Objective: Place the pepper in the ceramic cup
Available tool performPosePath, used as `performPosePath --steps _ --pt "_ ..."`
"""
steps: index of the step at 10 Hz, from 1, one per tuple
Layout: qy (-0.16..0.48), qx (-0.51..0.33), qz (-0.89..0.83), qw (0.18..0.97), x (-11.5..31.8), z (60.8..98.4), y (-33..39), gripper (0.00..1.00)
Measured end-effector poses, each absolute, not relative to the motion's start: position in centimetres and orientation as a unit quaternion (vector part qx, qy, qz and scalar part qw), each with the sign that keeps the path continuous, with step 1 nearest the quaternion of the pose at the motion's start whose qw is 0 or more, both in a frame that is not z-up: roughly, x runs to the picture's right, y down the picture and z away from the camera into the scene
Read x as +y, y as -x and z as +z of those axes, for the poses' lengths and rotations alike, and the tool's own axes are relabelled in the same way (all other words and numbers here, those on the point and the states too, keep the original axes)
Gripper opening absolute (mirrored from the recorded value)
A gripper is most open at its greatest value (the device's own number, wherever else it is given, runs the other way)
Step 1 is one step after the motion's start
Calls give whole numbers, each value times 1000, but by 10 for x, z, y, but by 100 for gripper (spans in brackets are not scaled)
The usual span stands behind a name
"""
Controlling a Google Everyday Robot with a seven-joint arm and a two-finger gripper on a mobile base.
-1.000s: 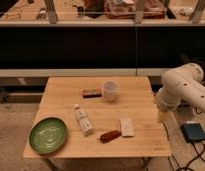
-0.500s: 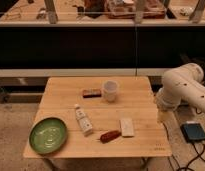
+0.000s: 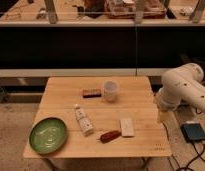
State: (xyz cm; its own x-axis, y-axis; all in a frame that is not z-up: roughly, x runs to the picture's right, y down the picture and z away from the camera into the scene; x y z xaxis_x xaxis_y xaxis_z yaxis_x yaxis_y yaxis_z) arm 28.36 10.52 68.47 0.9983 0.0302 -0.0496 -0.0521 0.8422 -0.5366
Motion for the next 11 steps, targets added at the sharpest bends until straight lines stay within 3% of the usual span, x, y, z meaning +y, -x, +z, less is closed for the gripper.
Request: performPosePath --steps 7,11 --pt "288 -24 -2 957 113 682 -220 65" --pt "281 -69 3 957 139 698 -179 65"
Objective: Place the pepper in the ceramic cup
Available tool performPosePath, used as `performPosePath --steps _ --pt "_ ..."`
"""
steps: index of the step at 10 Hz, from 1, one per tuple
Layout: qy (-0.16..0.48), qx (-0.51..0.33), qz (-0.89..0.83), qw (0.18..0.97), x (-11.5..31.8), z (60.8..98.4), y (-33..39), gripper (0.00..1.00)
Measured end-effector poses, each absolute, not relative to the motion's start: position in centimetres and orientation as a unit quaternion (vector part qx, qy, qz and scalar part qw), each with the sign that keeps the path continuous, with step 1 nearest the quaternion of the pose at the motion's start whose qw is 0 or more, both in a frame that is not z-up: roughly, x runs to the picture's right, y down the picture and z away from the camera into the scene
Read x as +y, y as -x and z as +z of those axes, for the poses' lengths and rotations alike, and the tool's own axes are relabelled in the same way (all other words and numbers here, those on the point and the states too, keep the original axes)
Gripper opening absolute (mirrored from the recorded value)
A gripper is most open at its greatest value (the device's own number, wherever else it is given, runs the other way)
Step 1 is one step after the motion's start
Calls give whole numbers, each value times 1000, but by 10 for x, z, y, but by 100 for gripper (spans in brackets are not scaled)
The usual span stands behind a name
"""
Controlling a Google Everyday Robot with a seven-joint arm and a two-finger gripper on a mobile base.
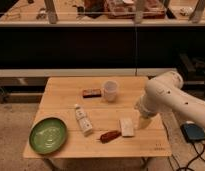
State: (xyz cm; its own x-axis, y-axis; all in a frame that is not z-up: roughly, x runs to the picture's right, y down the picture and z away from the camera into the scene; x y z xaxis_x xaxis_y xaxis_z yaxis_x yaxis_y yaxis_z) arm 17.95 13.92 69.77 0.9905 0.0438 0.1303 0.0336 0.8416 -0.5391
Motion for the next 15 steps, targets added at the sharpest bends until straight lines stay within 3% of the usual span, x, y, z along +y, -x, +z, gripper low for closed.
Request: performPosePath --steps 11,15 --pt "276 -127 -23 952 175 719 -124 65" --pt "282 -132 -26 950 196 754 -108 65"
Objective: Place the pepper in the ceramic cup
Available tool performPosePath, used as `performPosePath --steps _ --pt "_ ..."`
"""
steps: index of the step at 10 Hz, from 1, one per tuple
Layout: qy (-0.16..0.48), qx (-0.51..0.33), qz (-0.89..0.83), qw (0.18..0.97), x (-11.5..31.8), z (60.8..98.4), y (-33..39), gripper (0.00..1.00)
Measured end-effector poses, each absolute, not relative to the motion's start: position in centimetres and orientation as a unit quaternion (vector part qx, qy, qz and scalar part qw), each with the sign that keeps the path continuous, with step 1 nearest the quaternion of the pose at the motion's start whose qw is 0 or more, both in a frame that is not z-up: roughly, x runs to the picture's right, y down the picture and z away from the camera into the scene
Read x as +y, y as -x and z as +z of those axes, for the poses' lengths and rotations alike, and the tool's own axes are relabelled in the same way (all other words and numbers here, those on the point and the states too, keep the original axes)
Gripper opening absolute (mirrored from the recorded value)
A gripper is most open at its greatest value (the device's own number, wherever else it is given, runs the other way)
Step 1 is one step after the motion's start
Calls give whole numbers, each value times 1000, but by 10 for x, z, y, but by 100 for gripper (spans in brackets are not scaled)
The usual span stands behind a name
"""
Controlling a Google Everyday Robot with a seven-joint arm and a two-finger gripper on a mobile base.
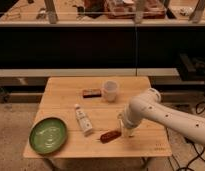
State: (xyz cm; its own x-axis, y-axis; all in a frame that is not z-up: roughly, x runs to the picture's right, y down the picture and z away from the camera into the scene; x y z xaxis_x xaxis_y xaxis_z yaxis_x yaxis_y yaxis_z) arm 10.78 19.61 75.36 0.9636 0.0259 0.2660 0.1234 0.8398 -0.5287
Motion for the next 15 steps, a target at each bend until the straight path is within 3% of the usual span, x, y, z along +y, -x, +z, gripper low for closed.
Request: performPosePath --steps 15 --pt "291 -157 -11 944 216 803 -88 65"
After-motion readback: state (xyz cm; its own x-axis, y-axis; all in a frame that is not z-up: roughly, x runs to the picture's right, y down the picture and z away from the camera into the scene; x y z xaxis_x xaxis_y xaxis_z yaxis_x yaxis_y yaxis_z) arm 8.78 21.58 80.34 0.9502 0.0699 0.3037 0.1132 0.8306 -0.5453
